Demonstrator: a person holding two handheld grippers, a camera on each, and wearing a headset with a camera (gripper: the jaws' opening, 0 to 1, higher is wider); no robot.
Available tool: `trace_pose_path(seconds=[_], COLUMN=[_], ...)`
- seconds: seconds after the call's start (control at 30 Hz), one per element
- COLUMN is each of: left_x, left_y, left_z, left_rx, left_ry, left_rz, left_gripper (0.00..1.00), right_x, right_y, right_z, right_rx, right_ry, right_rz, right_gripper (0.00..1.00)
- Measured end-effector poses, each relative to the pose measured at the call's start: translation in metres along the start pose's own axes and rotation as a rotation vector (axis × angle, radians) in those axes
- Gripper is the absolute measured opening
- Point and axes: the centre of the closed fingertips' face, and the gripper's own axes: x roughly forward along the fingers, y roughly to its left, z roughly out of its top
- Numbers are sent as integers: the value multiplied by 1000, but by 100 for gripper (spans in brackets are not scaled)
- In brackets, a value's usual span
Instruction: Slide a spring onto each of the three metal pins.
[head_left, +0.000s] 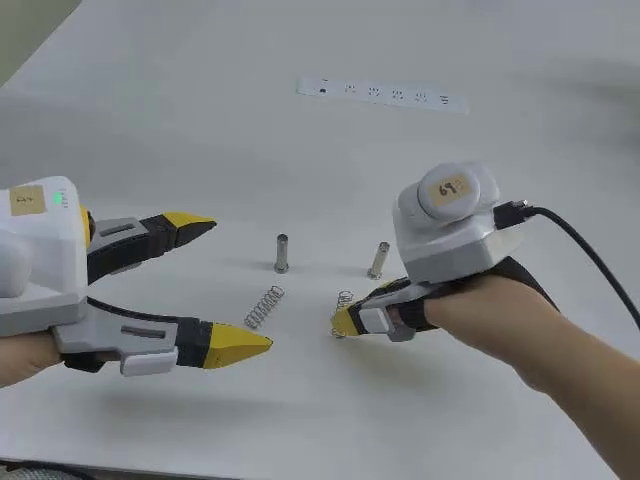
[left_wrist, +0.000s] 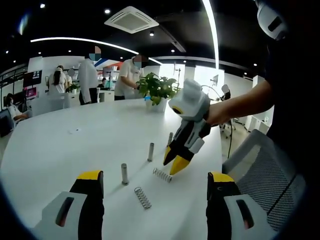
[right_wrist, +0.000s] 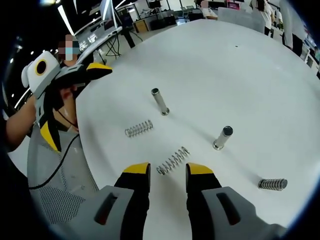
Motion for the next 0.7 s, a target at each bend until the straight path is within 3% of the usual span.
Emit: trace_pose_path(seconds=[0.33,0.47,0.57,0.7], left_x=[-1,-2,-1,0], left_y=[0,0,1,0], left_z=[-1,-2,-2,-1], left_rx=[-2,-6,-6,-6], left_ry=[1,2,1,-2], left_rz=[2,2,2,0], left_gripper=[81,81,81,81], right_x=[12,15,16,17], right_y=[-2,-6,-4,-8], right_z=[-3,-7,-8,-15], right_rx=[3,-73,-39,-49], right_ry=[35,59,56,75], right_rz=[-43,-80,-62,-72], right_gripper=[23,21,19,14])
